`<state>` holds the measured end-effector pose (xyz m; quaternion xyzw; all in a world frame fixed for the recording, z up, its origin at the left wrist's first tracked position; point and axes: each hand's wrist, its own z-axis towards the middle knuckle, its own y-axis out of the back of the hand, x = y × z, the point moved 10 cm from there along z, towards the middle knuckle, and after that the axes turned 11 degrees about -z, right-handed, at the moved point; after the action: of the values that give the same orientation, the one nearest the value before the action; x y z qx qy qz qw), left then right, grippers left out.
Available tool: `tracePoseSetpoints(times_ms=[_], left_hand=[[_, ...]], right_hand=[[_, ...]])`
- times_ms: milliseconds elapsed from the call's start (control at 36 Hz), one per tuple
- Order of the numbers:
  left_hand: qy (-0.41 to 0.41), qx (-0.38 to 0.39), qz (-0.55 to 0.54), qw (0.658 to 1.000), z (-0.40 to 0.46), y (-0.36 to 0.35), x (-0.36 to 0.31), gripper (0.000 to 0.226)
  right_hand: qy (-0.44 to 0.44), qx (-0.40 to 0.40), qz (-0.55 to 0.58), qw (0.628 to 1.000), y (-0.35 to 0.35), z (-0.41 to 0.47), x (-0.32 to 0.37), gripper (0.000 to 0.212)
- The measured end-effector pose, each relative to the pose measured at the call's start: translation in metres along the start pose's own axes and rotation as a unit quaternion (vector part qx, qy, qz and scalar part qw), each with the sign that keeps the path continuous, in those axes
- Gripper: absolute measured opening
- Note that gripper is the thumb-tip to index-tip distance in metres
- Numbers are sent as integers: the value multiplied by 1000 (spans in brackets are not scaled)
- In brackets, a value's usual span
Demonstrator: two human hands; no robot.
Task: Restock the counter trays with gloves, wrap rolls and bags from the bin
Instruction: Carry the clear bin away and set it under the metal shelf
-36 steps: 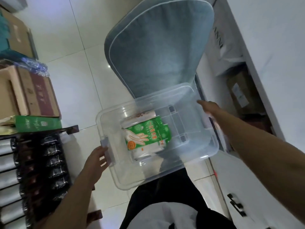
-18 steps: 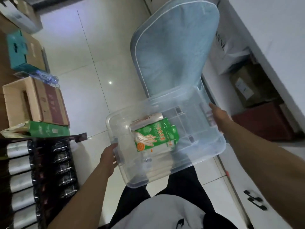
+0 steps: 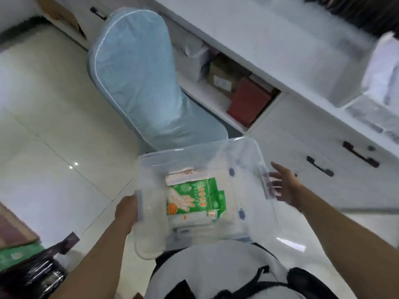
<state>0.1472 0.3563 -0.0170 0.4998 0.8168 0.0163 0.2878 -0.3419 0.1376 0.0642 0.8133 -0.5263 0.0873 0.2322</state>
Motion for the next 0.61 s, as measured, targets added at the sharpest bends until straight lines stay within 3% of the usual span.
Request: tracePoseSetpoints(times_ms=[83, 167, 278, 361, 500, 611], left_hand=[[-23, 37, 114, 993, -23, -40, -31, 40], [-45, 101, 125, 986, -55, -98, -54, 17], [-70, 185, 189, 962, -101, -200, -69, 28], [-117, 203, 240, 942, -145, -291, -76, 41], [-194, 250, 326, 891, -239, -447, -48, 36], [-251, 300, 391, 833, -329, -575, -1, 11]], right_hand=[[-30, -11, 69, 997, 36, -22, -73, 53], [-47, -20, 153, 987, 75, -44, -143, 57], [-34, -15, 244, 969, 136, -76, -226, 52], [-22, -33, 319, 947, 187, -103, -298, 50], [-26, -118, 467, 876, 238, -153, -449, 62], [-45, -206, 557, 803, 252, -188, -550, 52]])
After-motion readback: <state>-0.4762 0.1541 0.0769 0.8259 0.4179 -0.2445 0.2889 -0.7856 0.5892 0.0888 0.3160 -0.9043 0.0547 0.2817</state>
